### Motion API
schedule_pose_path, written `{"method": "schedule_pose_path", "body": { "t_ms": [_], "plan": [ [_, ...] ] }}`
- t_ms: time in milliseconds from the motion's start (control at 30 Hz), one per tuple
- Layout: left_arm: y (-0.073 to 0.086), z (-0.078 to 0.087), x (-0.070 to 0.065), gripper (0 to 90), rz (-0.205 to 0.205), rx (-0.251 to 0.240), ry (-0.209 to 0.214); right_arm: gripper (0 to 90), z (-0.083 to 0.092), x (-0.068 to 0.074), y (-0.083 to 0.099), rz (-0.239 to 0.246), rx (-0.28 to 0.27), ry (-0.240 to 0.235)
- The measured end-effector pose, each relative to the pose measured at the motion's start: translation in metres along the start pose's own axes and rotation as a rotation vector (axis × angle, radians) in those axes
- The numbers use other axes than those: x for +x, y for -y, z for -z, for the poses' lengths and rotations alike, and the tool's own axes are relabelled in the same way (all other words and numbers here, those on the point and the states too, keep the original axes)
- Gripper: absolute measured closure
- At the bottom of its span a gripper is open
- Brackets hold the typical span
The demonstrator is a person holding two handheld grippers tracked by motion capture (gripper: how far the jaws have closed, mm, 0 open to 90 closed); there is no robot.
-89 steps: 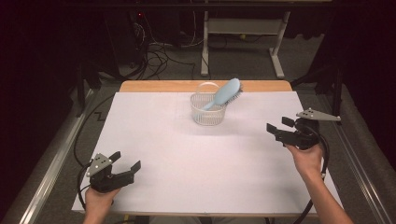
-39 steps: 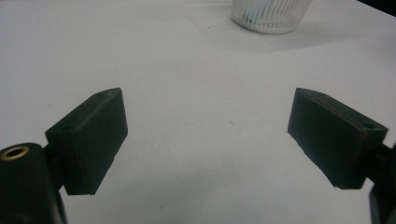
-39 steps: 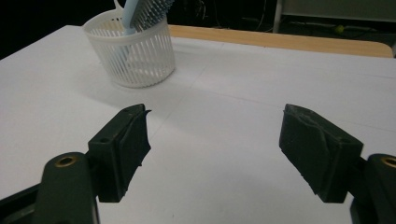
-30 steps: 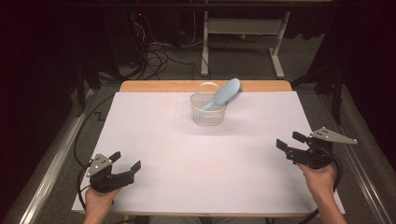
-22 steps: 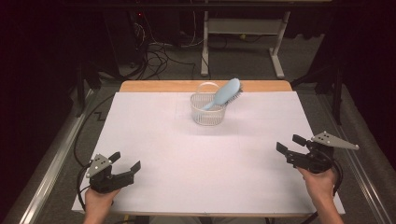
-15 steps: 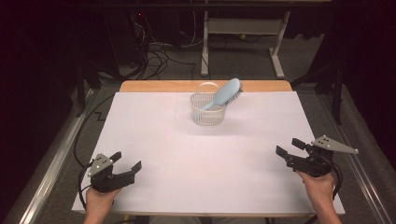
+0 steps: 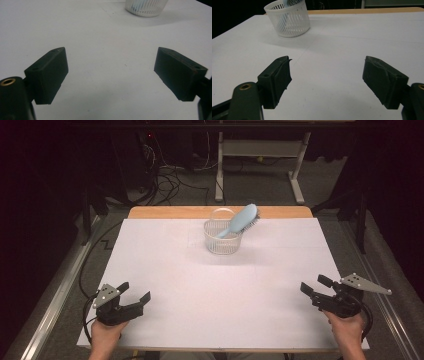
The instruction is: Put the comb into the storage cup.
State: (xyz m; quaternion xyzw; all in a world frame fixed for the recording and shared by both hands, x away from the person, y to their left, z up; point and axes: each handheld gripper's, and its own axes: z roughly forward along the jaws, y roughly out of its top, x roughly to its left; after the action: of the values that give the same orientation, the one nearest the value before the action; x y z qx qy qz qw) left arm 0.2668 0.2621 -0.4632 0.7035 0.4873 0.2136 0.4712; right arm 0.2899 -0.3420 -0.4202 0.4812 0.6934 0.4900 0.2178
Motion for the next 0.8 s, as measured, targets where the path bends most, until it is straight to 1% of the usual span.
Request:
{"method": "schedule_pose_path", "body": {
  "t_ms": [233, 367, 533, 733, 800],
  "plan": [
    [0.0, 0.001, -0.001, 11.4, -0.005, -0.002, 0.002, 22.7, 0.005, -0.004, 0.009, -0.021, -0.007, 0.01],
    [0.001, 0.001, -0.002, 11.5, -0.006, -0.003, 0.004, 22.0, 0.005, -0.006, 0.018, -0.025, -0.019, 0.018],
    [0.001, 0.001, -0.003, 11.5, -0.003, -0.006, 0.005, 22.0, 0.005, -0.009, 0.027, -0.046, -0.014, 0.02],
    [0.001, 0.002, -0.003, 11.4, 0.0, -0.005, 0.007, 21.9, 0.007, -0.008, 0.029, -0.028, -0.033, 0.026],
    [0.001, 0.002, -0.004, 11.4, 0.0, -0.006, 0.008, 22.0, 0.007, -0.008, 0.03, -0.016, -0.028, 0.027]
  ]
}}
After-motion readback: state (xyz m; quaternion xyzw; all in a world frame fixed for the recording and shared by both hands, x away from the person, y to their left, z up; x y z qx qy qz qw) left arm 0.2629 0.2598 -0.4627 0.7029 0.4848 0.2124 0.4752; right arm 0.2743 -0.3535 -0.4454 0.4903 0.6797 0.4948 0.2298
